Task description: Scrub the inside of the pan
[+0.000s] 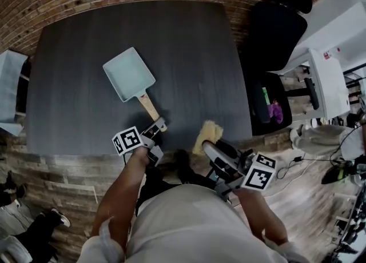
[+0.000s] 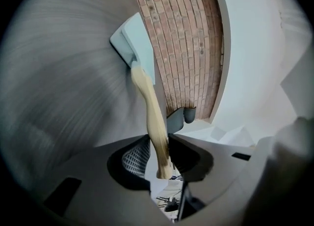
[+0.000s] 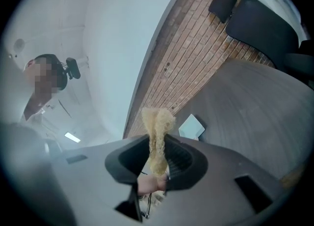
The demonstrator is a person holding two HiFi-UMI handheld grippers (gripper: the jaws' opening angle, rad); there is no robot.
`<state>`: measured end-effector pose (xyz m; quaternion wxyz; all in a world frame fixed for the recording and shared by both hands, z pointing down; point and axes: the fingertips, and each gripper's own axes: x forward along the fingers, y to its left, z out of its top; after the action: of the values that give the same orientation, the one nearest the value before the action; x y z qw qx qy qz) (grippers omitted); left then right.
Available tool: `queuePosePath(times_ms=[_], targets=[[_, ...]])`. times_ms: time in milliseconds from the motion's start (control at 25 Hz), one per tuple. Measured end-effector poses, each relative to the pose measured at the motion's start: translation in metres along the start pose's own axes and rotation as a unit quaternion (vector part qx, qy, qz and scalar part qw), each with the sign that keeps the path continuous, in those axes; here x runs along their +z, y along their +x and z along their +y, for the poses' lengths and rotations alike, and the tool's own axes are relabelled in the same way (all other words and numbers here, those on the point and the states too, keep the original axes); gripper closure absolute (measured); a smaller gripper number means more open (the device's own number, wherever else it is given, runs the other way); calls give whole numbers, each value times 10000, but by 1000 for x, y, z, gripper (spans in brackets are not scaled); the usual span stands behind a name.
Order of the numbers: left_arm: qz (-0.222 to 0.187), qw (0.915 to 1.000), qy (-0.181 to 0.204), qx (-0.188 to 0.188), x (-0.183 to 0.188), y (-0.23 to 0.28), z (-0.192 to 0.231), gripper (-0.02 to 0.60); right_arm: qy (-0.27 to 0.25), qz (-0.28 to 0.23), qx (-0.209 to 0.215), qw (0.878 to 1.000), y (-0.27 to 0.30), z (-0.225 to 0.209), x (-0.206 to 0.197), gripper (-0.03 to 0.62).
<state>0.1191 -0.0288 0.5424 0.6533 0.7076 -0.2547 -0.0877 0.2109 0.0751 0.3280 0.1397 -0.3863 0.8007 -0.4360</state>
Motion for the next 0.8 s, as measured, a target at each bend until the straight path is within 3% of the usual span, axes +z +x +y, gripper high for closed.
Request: queuePosePath(times_ms=[400, 800], targets=[[726, 9972, -161, -107, -38, -47, 5, 483, -49, 109, -279, 9995, 39, -1, -26, 501], [1808, 9834, 8, -132, -71, -92, 12, 485, -195, 377, -474, 9980, 86, 0, -53, 502]])
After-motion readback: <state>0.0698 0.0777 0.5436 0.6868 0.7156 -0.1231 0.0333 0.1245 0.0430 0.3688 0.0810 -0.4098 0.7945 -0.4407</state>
